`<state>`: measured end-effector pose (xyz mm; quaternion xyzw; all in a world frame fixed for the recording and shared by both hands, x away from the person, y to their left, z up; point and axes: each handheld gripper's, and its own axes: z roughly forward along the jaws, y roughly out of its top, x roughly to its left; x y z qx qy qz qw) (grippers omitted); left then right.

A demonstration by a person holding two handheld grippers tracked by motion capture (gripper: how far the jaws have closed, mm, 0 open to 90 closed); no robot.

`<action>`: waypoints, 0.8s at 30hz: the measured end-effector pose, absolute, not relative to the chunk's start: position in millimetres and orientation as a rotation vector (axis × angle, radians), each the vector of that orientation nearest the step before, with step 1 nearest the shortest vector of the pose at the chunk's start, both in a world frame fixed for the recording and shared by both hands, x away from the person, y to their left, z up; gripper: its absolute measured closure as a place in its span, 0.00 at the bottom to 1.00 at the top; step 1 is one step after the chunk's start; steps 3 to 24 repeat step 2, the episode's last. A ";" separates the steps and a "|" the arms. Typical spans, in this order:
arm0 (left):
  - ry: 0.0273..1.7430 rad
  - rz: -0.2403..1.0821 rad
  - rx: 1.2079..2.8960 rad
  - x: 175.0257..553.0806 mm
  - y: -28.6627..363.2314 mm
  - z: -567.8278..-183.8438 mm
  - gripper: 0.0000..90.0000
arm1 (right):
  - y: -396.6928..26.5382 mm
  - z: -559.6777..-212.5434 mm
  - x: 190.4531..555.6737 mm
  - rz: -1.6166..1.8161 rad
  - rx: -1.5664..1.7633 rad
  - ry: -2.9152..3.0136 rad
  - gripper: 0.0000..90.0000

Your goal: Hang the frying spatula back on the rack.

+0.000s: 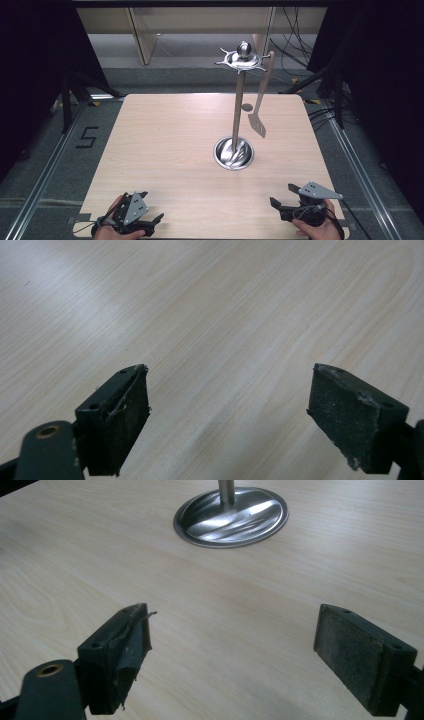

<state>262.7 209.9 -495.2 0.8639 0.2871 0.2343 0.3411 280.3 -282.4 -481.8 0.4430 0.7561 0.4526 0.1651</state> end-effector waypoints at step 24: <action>0.764 0.609 2.225 261.3 211.0 -493.8 0.18 | -285.1 -482.4 281.9 1.262 1.211 2.165 0.18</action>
